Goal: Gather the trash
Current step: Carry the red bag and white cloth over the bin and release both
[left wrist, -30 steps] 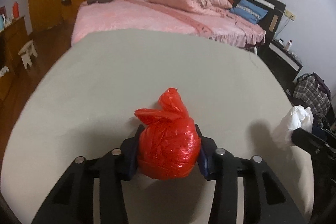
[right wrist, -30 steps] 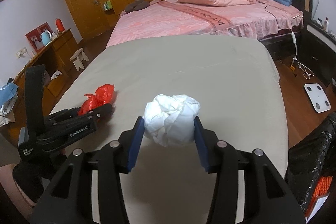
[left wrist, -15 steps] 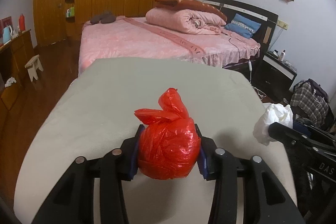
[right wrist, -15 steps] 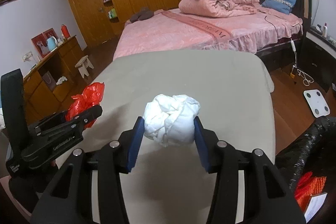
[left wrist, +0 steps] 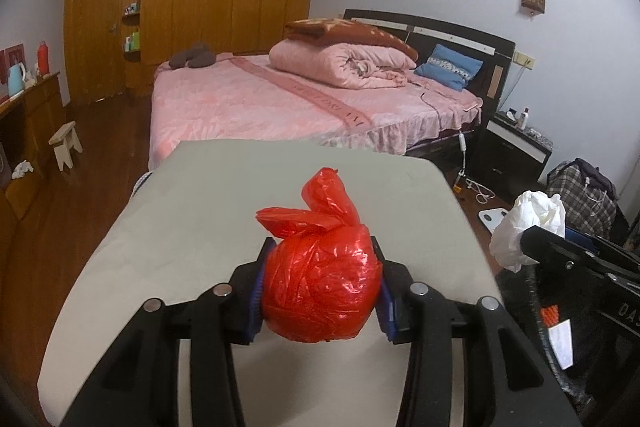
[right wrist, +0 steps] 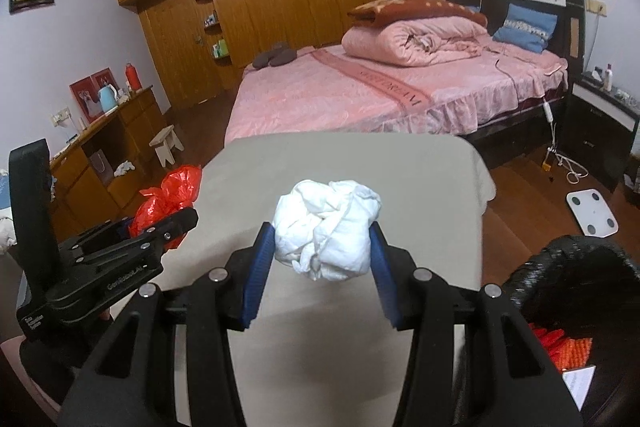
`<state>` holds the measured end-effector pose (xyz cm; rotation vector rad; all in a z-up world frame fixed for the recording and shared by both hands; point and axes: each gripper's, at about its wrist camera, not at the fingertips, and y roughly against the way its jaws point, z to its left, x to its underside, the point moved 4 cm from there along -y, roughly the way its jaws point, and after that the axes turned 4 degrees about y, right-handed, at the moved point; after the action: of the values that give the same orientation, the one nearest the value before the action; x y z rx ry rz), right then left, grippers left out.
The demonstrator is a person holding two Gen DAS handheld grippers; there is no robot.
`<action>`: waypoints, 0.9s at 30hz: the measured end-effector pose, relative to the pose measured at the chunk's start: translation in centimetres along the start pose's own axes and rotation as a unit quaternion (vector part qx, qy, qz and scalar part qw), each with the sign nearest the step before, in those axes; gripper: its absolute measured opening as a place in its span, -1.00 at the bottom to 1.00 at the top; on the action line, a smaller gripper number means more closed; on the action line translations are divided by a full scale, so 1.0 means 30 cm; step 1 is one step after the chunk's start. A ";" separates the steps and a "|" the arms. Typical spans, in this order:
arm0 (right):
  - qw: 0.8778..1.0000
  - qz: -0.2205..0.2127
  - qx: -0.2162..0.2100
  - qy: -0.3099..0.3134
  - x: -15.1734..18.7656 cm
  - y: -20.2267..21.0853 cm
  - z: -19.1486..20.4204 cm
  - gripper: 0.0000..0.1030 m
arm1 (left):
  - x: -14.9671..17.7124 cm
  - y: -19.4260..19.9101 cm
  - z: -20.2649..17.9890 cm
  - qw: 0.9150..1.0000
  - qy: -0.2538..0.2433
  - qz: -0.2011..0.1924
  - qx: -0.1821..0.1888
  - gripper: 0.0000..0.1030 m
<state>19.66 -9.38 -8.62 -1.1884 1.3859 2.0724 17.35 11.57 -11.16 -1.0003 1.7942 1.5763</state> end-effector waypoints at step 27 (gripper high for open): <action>0.994 -0.074 0.073 -0.031 0.044 0.420 -0.247 -0.10 | 0.003 0.207 -0.472 0.993 -0.064 -0.031 0.093 -0.14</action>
<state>13.41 -21.71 -3.71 -1.1225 1.3525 1.8573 13.26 -2.15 -5.29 -0.8404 1.7678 1.3747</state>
